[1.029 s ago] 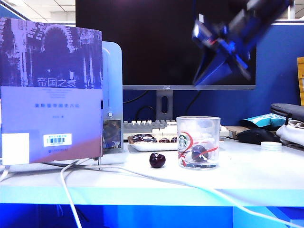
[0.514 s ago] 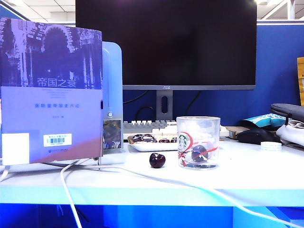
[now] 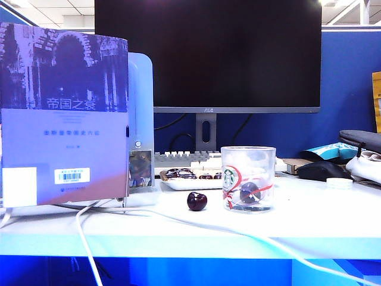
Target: Pick up the cherry on the right side of the glass and put it inside the glass.
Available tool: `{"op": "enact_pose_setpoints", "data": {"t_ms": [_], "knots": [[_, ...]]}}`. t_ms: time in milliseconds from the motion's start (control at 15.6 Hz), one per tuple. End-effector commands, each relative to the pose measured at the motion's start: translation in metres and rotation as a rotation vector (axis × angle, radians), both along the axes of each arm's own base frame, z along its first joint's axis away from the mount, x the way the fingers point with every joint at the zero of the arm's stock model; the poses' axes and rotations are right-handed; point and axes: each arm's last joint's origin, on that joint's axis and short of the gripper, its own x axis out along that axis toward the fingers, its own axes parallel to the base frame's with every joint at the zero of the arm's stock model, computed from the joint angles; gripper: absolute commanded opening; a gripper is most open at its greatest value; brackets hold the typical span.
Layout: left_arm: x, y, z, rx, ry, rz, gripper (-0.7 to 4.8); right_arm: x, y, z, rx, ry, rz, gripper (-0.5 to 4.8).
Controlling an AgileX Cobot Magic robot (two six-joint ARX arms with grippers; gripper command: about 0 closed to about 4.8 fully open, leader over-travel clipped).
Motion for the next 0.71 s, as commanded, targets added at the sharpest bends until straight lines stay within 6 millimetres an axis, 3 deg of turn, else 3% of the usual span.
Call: {"op": "enact_pose_setpoints", "data": {"t_ms": [64, 257, 514, 707], "knots": [[0.0, 0.0, -0.001, 0.004, 0.009, -0.006, -0.05, -0.047, -0.016, -0.021, -0.002, 0.054, -0.11, -0.01], [0.0, 0.0, -0.001, 0.004, 0.009, -0.006, -0.05, -0.055, -0.021, -0.047, -0.056, 0.075, -0.212, -0.01], [0.0, 0.0, -0.001, 0.004, 0.009, -0.006, -0.05, 0.002, -0.006, -0.12, -0.039, -0.046, -0.225, 0.0], [0.0, 0.0, -0.001, 0.004, 0.009, -0.006, -0.05, 0.046, 0.003, -0.197, -0.077, 0.057, -0.269, 0.0]]}}
